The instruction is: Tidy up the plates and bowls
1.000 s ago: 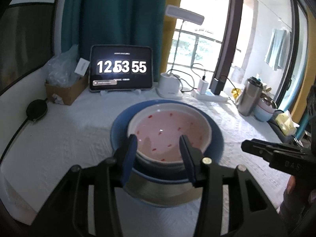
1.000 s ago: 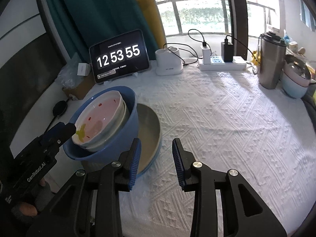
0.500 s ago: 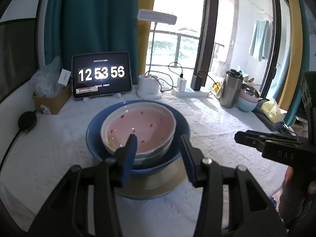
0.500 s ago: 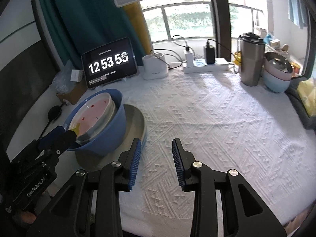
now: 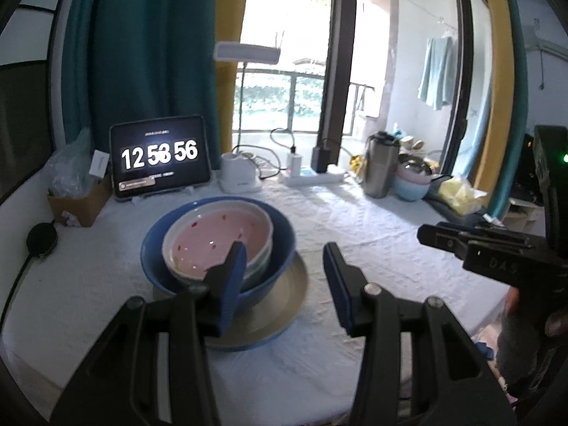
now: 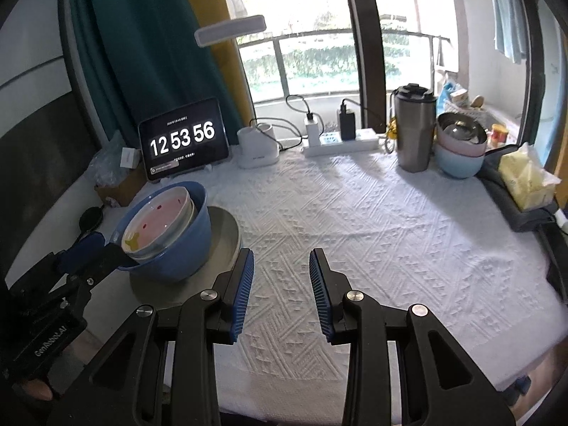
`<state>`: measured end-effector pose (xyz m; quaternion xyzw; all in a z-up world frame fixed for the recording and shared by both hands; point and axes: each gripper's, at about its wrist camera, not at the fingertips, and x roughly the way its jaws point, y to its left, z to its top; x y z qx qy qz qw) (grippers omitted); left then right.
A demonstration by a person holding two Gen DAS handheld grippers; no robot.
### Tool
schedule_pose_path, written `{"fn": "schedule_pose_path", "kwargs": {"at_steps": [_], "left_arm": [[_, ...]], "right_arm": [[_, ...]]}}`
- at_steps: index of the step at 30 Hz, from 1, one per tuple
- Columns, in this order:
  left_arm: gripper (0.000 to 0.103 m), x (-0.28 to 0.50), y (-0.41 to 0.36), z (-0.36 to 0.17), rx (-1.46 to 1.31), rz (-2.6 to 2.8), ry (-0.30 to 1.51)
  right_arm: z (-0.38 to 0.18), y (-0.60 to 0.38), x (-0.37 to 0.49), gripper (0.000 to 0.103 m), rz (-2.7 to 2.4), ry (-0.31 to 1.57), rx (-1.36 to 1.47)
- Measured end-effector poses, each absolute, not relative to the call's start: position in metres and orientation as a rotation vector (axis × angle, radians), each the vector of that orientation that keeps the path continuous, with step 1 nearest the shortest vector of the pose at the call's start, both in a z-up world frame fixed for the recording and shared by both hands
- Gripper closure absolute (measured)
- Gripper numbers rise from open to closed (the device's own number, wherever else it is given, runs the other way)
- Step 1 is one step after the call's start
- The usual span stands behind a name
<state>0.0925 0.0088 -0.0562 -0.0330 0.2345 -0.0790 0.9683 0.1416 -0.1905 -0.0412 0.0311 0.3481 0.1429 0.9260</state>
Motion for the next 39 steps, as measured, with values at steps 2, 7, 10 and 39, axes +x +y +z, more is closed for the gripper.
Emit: {"fn": "schedule_pose_path", "kwargs": {"at_steps": [2,7,10,39], "left_arm": [[0.055,0.084,0.008,-0.051,-0.076,-0.173,0.461],[0.032,0.062,0.001,-0.038,-0.079,-0.208,0.423],[0.031,0.052,0.001,-0.033,-0.100,-0.221,0.418],[0.013,-0.035,0.001,0.029,0.052,-0.070,0.117]], "right_arm": [[-0.037,-0.193,0.134,0.068,0.282,0.696,0.055],[-0.020,-0.202,0.107,0.068,0.245,0.624,0.025],[-0.014,-0.207,0.094,0.068,0.238,0.600,0.019],[0.040,-0.239,-0.003,0.067,0.078,0.312,0.004]]}}
